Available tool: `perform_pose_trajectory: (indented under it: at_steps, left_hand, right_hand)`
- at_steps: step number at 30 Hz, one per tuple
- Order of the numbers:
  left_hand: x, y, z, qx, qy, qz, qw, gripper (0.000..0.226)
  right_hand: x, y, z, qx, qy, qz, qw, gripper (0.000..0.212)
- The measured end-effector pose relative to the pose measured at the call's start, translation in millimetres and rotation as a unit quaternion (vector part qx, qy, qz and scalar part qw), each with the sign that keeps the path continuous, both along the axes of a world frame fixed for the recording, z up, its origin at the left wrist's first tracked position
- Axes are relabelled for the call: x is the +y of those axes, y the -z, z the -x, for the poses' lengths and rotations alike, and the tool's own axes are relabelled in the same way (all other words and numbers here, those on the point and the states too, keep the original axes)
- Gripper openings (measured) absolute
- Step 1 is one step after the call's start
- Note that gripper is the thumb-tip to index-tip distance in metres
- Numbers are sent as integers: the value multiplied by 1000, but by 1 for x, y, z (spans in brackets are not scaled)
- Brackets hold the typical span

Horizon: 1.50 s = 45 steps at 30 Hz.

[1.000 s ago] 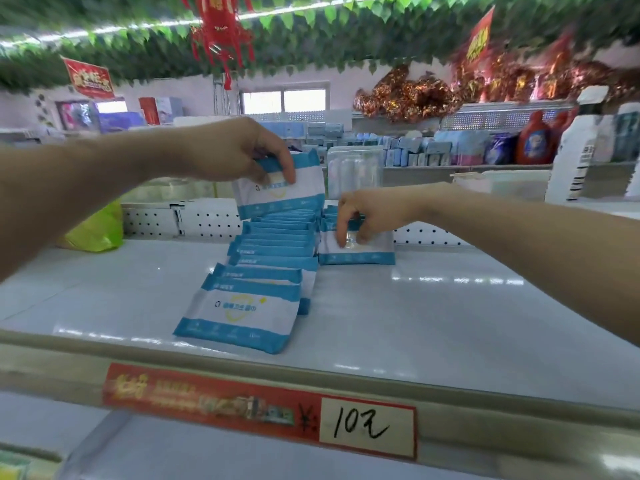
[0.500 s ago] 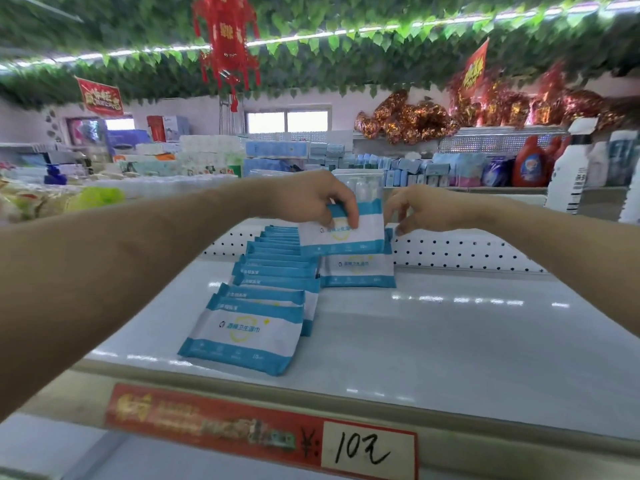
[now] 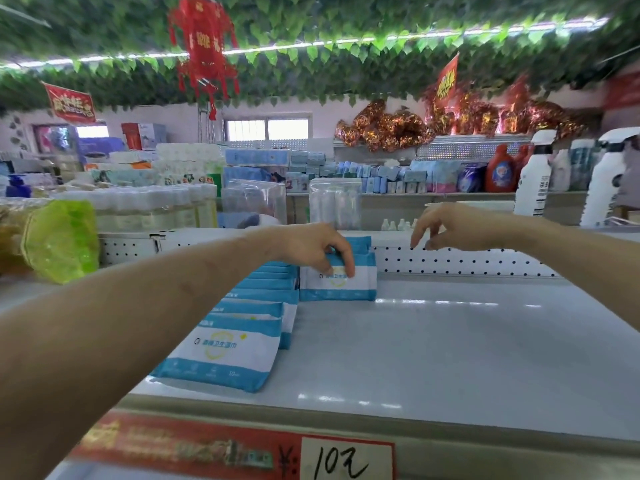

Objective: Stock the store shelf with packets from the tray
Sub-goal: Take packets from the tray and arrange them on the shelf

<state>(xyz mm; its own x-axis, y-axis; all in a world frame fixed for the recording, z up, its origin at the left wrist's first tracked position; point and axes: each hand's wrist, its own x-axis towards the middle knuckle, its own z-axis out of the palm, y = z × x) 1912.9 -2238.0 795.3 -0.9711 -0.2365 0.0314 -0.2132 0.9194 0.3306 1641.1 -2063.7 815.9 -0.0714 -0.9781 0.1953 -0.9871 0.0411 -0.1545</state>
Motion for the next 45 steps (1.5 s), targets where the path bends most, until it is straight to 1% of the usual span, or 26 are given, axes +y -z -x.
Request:
perform_pose_trajectory:
  at_steps: [3, 8, 13, 16, 19, 25, 27, 31, 35, 38, 42, 45]
  left_hand:
    - [0, -1, 1, -15, 7, 23, 1000, 36]
    - [1, 8, 3, -9, 2, 118, 993, 37]
    - [4, 1, -20, 22, -14, 119, 993, 38]
    - [4, -12, -59, 55, -51, 98, 992, 39]
    - [3, -25, -115, 79, -114, 87, 987, 37]
    - [21, -33, -266, 89, -268, 69, 957, 36]
    - [38, -30, -321, 83, -315, 73, 943, 38]
    - [82, -17, -430, 62, -410, 92, 905, 36]
    - [146, 1, -533, 65, -498, 48, 863, 32]
    - [200, 22, -595, 61, -562, 47, 823, 32]
    - [268, 78, -652, 42, -641, 27, 766, 34]
    - [315, 145, -673, 33, -685, -13, 728, 35]
  right_hand:
    - [-1, 1, 0, -4, -1, 6, 1000, 27]
    - [-7, -2, -8, 7, -5, 8, 1000, 28]
    - [-17, -14, -27, -11, -36, 23, 999, 31]
    - [-29, -25, -51, -28, -55, 37, 997, 36]
    - [-48, -32, -91, -21, -91, 35, 995, 32]
    - [-95, -37, -219, 10, -224, 25, 974, 28]
    - [-112, -35, -271, 19, -275, 17, 961, 22]
    - [-132, -27, -383, 41, -368, 16, 929, 21]
    - [-134, -10, -496, 44, -472, -5, 880, 22]
    - [-121, 10, -575, 56, -537, -10, 842, 23]
    - [-90, 63, -665, 82, -607, -47, 789, 23]
    - [-62, 132, -716, 124, -650, -95, 744, 23]
